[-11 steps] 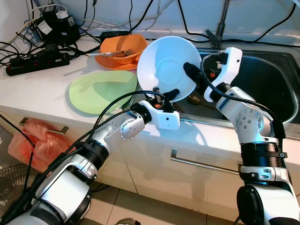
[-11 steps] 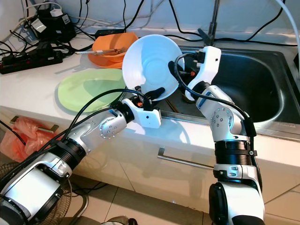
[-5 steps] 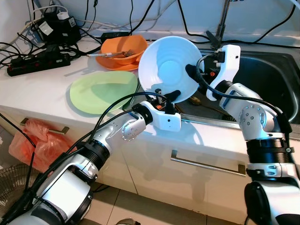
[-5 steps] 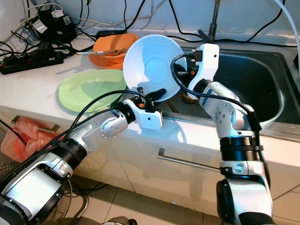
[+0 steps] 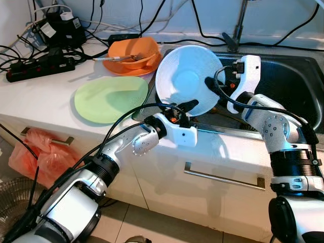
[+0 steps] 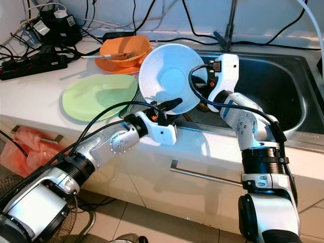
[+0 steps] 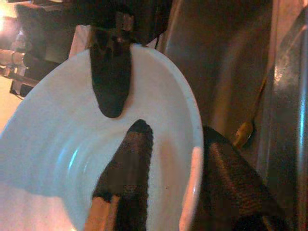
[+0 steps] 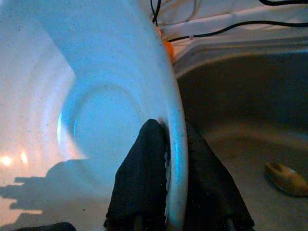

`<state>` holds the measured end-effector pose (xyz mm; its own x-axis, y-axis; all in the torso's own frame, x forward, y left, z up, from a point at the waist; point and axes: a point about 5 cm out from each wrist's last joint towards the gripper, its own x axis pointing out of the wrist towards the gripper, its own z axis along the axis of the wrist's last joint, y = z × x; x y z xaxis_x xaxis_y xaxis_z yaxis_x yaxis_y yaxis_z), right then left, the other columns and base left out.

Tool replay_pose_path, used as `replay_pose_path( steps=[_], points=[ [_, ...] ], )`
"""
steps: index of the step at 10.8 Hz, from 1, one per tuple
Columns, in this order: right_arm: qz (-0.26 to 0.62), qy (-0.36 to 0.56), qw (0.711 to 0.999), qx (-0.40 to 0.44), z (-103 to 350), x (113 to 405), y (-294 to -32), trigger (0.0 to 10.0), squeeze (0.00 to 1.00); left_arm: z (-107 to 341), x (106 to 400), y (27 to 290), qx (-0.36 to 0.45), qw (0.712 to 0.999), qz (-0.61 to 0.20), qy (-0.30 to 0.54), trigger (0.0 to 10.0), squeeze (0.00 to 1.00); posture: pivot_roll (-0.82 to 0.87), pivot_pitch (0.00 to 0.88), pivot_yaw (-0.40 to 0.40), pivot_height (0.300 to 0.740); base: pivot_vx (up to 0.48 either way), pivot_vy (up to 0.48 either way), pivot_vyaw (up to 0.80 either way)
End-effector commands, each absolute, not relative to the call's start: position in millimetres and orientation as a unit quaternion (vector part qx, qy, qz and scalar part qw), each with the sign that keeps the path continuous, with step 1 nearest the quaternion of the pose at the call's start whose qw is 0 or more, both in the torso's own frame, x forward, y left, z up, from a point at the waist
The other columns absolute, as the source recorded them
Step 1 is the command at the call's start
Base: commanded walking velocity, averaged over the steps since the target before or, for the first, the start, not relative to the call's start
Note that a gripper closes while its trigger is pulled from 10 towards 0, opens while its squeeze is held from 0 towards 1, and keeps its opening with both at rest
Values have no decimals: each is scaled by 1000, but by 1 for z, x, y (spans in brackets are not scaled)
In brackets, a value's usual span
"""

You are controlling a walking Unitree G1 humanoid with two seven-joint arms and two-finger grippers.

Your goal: Kitchen organization

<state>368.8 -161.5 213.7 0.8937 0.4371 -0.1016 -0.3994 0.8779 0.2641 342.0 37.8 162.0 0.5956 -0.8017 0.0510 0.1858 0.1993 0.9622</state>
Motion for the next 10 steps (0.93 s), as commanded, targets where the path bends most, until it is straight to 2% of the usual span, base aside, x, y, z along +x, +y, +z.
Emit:
replay_pose_path(
  steps=[1, 3, 6, 7, 9, 10],
  points=[
    [184, 115, 968, 124, 194, 368, -169, 0, 0, 197, 343, 36, 487, 735, -305, -361, 10000, 1000, 82, 23, 102, 740, 0, 0, 0],
    [157, 99, 971, 151, 195, 371, -172, 0, 0, 203, 335, 34, 437, 747, -320, -386, 10000, 1000, 84, 24, 100, 740, 0, 0, 0],
    [78, 67, 976, 195, 195, 377, -176, 0, 0, 202, 331, 39, 419, 750, -326, -393, 10000, 1000, 87, 30, 103, 740, 0, 0, 0],
    [60, 63, 978, 192, 193, 378, -177, 0, 0, 203, 330, 41, 416, 751, -327, -396, 10000, 1000, 89, 30, 102, 740, 0, 0, 0],
    [6, 48, 990, 130, 190, 380, -186, 0, 0, 213, 334, 52, 388, 782, -310, -378, 10000, 1000, 93, 32, 103, 740, 0, 0, 0],
    [-8, 42, 998, 53, 188, 380, -189, 3529, 0, 218, 341, 62, 384, 804, -290, -350, 10000, 1000, 96, 36, 101, 740, 0, 0, 0]
  ],
)
